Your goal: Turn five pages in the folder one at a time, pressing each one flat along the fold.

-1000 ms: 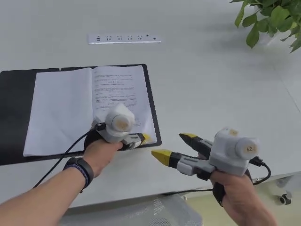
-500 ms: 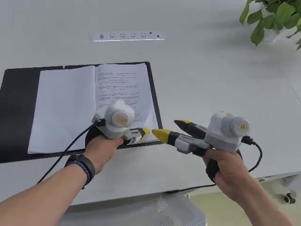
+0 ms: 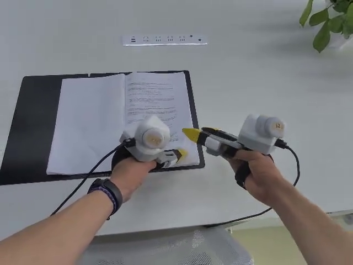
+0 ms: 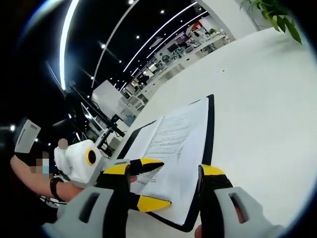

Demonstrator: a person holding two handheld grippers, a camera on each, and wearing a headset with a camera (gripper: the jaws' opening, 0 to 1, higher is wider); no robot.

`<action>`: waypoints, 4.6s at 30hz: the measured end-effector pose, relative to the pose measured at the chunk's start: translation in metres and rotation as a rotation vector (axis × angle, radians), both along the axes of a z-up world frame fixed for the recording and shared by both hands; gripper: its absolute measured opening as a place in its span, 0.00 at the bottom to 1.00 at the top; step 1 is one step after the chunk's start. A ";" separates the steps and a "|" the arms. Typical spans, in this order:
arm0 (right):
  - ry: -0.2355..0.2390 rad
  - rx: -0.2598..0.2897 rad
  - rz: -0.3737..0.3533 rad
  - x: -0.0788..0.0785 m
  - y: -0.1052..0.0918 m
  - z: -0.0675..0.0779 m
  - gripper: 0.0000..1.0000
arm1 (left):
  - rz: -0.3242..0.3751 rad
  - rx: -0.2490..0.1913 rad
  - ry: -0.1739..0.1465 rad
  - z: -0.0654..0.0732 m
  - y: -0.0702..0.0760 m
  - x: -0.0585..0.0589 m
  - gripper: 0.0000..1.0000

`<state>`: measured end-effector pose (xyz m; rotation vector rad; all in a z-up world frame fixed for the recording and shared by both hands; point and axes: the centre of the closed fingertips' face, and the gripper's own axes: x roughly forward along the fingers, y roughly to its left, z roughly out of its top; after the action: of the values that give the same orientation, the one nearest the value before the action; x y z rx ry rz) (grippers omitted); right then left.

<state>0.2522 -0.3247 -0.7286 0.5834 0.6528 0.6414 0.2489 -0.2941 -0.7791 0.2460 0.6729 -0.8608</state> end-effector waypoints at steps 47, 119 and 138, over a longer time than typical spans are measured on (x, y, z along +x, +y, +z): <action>0.093 0.147 0.015 -0.007 0.037 0.009 0.00 | -0.014 -0.043 0.008 0.046 0.037 -0.029 0.73; 0.018 0.181 0.338 -0.007 0.264 0.051 0.00 | 0.411 -0.146 -0.064 0.102 0.300 -0.057 0.74; 0.163 0.118 0.344 -0.007 0.313 -0.015 0.01 | 0.466 -0.178 -0.062 0.101 0.320 -0.069 0.74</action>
<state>0.2453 -0.0116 -0.7438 0.6432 0.8824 0.9662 0.1796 0.0258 -0.6782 -0.0460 0.5603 -0.4595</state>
